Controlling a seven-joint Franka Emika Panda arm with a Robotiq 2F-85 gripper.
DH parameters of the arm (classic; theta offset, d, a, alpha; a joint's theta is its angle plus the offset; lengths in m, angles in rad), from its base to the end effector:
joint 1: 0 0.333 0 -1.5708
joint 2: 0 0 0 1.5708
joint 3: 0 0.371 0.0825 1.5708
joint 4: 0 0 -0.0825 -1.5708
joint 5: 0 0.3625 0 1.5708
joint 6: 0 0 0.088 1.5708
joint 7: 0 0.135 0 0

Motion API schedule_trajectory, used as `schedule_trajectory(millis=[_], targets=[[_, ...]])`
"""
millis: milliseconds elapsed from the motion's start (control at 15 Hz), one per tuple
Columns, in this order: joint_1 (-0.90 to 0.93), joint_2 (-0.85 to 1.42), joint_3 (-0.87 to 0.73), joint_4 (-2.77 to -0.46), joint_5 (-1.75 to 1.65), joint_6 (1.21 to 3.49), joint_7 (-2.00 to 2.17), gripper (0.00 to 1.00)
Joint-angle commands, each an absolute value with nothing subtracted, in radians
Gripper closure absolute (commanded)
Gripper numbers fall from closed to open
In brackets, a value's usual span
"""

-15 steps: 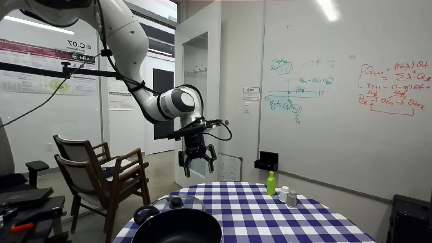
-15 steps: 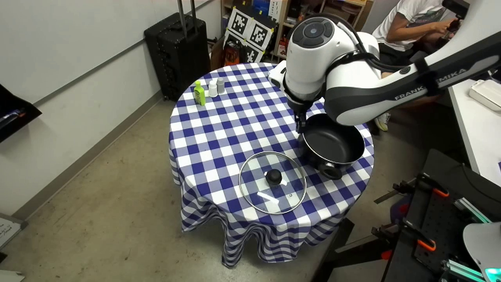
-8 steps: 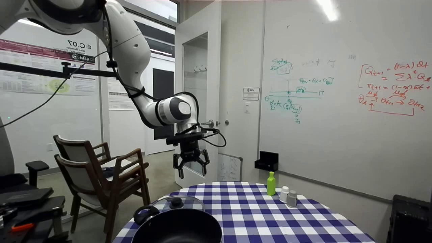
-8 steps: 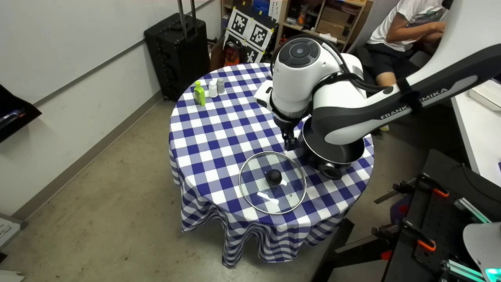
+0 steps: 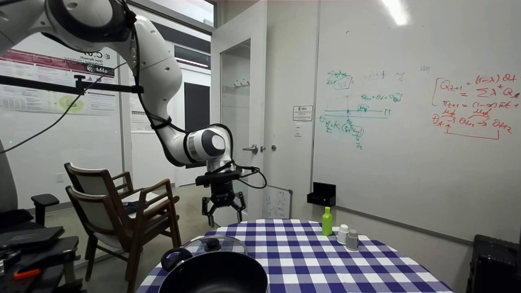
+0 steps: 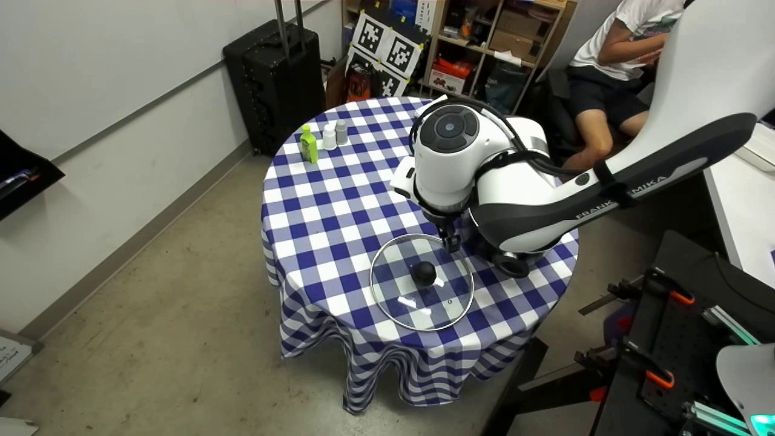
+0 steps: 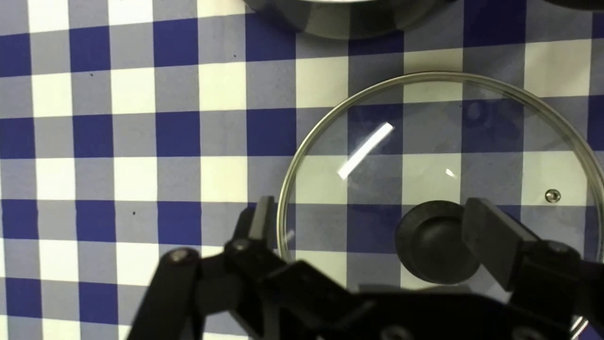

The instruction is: Put the glass lid on the black pot

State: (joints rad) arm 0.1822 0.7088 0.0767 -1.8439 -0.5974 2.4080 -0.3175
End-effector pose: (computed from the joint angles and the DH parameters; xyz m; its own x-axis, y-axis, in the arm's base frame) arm 0.6283 0.1484 0.1619 0.5135 0.8150 -0.2684 0.8574 -0.4752 0.1976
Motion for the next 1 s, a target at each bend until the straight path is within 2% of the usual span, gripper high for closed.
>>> schedule_trajectory(millis=[0,400,933], targets=[[0.159,0.742,0.101,-1.822,-0.558,2.412,-0.381,0.0],[0.071,0.787,0.197,-1.775,-0.371,2.381,-0.578,0.0],[0.029,0.864,0.237,-1.708,-0.259,2.338,-0.719,0.0]])
